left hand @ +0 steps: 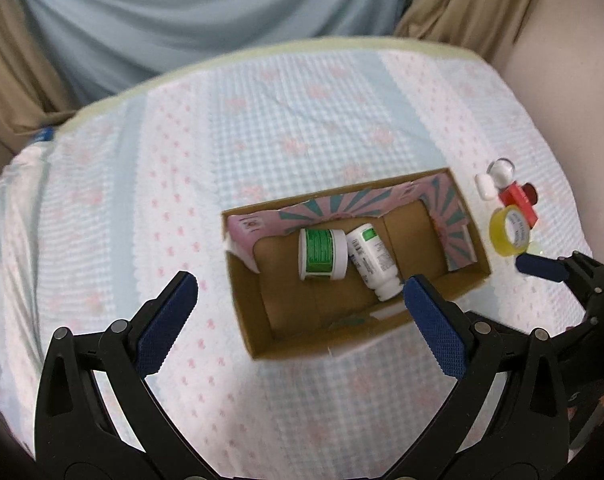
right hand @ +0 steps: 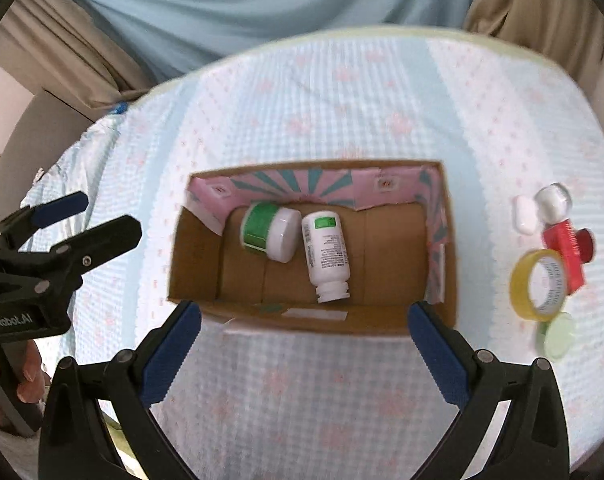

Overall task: Organize rigid objects
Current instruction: 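Lift both tools out of the box and move toward the remaining items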

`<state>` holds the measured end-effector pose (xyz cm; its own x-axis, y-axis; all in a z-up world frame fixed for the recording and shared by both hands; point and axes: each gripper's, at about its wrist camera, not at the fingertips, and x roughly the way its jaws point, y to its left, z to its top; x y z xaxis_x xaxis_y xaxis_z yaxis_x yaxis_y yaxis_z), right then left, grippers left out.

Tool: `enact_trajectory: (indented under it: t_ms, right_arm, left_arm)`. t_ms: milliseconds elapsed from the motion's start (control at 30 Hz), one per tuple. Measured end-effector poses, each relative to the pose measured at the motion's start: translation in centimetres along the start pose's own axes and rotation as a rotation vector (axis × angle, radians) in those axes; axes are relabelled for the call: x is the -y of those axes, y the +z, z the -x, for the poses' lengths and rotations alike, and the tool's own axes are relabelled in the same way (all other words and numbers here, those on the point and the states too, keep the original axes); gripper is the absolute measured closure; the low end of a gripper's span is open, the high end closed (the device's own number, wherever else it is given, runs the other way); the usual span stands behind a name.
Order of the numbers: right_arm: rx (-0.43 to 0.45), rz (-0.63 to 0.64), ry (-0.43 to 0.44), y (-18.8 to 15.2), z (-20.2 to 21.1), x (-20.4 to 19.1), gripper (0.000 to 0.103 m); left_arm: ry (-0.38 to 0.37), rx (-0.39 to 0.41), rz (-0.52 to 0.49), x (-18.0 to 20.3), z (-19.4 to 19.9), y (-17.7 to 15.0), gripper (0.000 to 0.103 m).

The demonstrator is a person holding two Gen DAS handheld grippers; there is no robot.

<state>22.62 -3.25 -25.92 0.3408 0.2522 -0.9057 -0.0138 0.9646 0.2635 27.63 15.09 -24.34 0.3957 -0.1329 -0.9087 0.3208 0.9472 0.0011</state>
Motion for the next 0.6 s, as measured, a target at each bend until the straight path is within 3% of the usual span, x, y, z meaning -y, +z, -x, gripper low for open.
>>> enact_trajectory:
  t_ms: [167, 367, 600]
  right_arm:
    - [0.055, 0.026, -0.04, -2.1, 5.1, -0.7, 0.0]
    - [0.094, 0.024, -0.081, -5.1, 9.8, -0.1, 0.0]
    - [0.113, -0.034, -0.123, -9.3, 13.7, 4.4, 0.0]
  left_arm:
    - [0.059, 0.089, -0.013, 0.8, 5.3, -2.3, 0.0]
    - [0.016, 0.138, -0.028, 3.5, 9.6, -4.3, 0.0]
    - [-0.014, 0.154, -0.12, 10.7, 11.5, -5.6, 0.0]
